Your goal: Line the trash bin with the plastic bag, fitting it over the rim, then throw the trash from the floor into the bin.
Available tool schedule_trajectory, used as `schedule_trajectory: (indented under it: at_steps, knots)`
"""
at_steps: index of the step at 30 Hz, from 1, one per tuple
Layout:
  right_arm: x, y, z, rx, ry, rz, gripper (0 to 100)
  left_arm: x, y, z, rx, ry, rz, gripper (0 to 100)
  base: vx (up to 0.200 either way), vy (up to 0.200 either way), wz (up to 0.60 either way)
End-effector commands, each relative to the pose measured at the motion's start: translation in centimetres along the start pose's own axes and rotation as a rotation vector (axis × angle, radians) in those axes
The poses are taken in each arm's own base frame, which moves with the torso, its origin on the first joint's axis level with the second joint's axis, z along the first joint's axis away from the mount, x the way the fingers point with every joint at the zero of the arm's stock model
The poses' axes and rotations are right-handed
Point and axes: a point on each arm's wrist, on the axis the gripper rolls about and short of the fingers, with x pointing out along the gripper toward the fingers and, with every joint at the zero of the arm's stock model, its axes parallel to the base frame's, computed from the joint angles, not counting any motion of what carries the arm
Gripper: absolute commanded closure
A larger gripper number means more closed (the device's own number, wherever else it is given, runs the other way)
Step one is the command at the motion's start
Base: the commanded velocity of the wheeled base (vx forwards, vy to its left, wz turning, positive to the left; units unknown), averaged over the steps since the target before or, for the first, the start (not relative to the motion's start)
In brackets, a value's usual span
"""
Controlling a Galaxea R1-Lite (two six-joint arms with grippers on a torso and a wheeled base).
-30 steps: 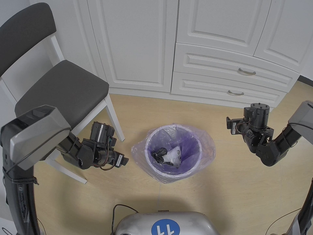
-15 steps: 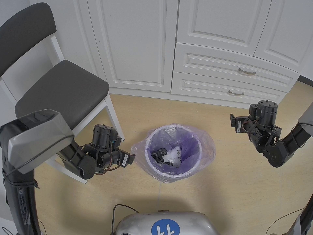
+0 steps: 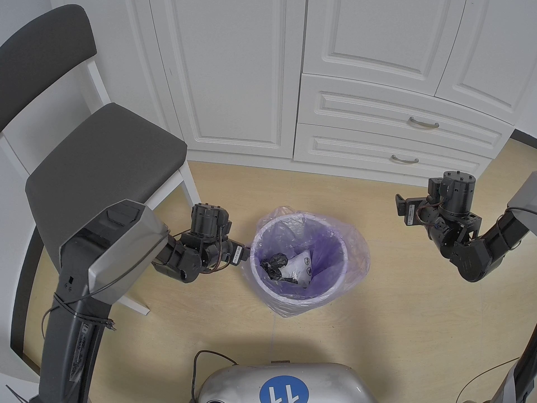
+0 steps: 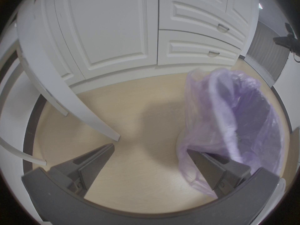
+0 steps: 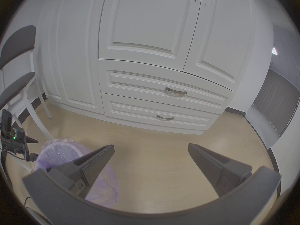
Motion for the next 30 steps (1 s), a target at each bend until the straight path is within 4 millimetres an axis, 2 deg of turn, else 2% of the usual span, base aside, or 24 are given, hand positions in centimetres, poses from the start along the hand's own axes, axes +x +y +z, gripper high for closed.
schedule_trajectory:
  at_steps: [1,8,11,18,22,26,27,28,29,30]
  knots:
    - [1.6,0.1,-1.4,-0.011,0.031,-0.005,0,5.7,-0.6,-4.0,0.006,0.125,-0.027,0,0.0,0.0,0.0]
    - [1.9,0.3,-2.0,-0.018,0.048,0.002,0,7.7,0.1,-4.7,-0.008,0.149,-0.024,0,0.0,0.0,0.0]
    - [2.0,0.3,-2.2,-0.02,0.053,0.003,0,7.7,0.6,-4.9,-0.016,0.153,-0.015,0,0.0,0.0,0.0]
    - [2.0,0.6,-2.6,-0.026,0.062,0.01,0,6.7,2.1,-3.9,-0.036,0.142,0.007,0,0.0,0.0,0.0]
    - [1.8,0.7,-2.4,-0.025,0.059,0.014,0,3.3,3.1,-1.9,-0.031,0.145,0.019,0,0.0,0.0,0.0]
    - [1.3,0.6,-2.1,-0.023,0.051,0.016,0,0.1,3.4,-1.2,-0.022,0.128,0.027,0,0.0,0.0,0.0]
    - [1.0,0.5,-1.9,-0.022,0.048,0.018,0,-1.3,3.3,-1.0,-0.012,0.117,0.028,0,0.0,0.0,0.0]
    - [1.0,0.5,-1.9,-0.022,0.048,0.018,0,-1.5,3.3,-1.0,-0.01,0.115,0.028,0,0.0,0.0,0.0]
    - [0.5,0.4,-1.5,-0.019,0.039,0.022,0,-3.7,3.2,-0.7,0.01,0.087,0.025,0,0.0,0.0,0.0]
    - [0.2,0.4,-1.3,-0.017,0.035,0.024,0,-4.7,3.1,-0.5,0.022,0.07,0.025,0,0.0,0.0,0.0]
